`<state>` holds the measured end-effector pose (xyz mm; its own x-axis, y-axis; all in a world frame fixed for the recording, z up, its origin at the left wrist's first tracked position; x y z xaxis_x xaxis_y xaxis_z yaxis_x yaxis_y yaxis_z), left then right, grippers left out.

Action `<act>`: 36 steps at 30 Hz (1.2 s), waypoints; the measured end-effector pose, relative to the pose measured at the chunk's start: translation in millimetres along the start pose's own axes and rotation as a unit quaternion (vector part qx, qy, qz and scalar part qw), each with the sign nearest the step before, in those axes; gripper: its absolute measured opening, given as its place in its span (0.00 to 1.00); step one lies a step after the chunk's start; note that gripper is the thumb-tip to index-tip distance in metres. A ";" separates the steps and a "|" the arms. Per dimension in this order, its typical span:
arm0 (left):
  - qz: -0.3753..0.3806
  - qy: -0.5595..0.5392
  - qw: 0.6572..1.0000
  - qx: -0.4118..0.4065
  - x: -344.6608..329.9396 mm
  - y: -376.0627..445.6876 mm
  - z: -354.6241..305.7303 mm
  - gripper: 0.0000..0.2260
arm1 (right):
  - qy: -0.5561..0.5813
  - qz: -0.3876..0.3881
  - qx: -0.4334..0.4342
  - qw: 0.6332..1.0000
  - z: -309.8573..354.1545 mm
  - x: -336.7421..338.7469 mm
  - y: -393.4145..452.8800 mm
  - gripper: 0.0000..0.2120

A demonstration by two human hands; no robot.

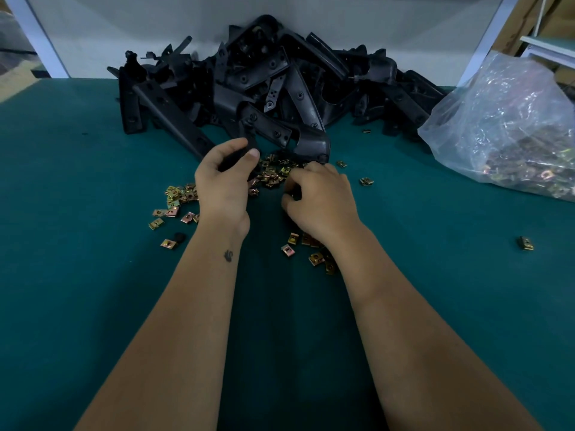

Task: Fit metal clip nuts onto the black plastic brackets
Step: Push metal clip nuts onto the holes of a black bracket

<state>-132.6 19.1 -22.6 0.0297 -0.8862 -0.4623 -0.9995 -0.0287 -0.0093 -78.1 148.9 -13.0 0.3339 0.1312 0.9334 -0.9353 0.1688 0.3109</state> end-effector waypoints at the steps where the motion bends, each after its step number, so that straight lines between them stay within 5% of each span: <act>1: 0.005 -0.007 1.000 0.006 -0.7 -0.2 0.1 0.07 | 0.000 0.001 0.002 1.000 0.5 -0.4 -0.3 0.09; 4: 0.029 -0.065 0.997 0.031 -4.8 -2.2 0.0 0.05 | 0.048 -0.032 -0.001 0.998 -0.2 1.2 -0.1 0.05; 7: 0.049 -0.116 0.991 0.054 -8.6 -4.7 0.7 0.05 | 0.235 -0.087 -0.067 0.966 -5.8 9.6 -0.3 0.03; 12: 0.084 -0.132 0.982 0.104 -13.1 -8.9 3.4 0.07 | 0.510 -0.081 -0.154 0.843 -14.2 13.1 0.5 0.09; 16: 0.124 -0.155 0.972 0.130 -15.8 -12.8 2.9 0.12 | 0.706 -0.056 -0.170 0.685 -12.1 13.1 -0.1 0.07; 19: 0.152 -0.162 0.965 0.138 -18.4 -15.0 2.3 0.13 | 0.771 -0.035 -0.171 0.613 -10.0 13.1 -0.1 0.06; 26: 0.230 -0.188 0.943 0.148 -22.5 -18.5 0.4 0.18 | 0.811 0.002 -0.176 0.558 -6.0 12.1 0.4 0.06; 36: 0.264 -0.164 0.936 0.163 -25.3 -18.2 2.1 0.21 | 0.796 -0.009 -0.180 0.578 -6.8 12.5 -0.9 0.04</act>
<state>-115.2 43.0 -12.6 -0.4190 -0.5460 -0.7255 -0.8244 0.5636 0.0520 -72.3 157.0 -2.8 0.2959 0.8105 -0.5054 -0.9408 0.3388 -0.0075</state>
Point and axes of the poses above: each hand's wrist, its own y-axis towards the middle knuckle, its own x-axis out of the back of the hand, z = x × y, the point moved 4 cm from there along y, towards the middle knuckle, and after that the axes turned 6 degrees about -y, right-handed, at the moved point
